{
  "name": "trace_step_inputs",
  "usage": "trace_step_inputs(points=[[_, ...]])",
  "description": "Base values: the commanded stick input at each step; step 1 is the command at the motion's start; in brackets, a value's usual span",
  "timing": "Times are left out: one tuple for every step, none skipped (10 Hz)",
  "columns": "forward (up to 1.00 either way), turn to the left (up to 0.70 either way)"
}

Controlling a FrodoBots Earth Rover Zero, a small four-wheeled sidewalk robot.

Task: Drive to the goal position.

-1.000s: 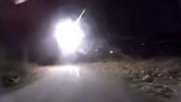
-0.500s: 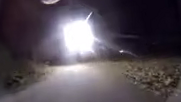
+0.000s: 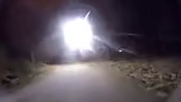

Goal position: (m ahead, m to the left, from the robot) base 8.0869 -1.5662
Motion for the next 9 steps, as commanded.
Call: trace_step_inputs(points=[[1.00, 0.05], [1.00, 0.17], [1.00, 0.32], [1.00, 0.40], [1.00, 0.40], [1.00, 0.36], [1.00, 0.00], [1.00, 0.00], [1.00, 0.00]])
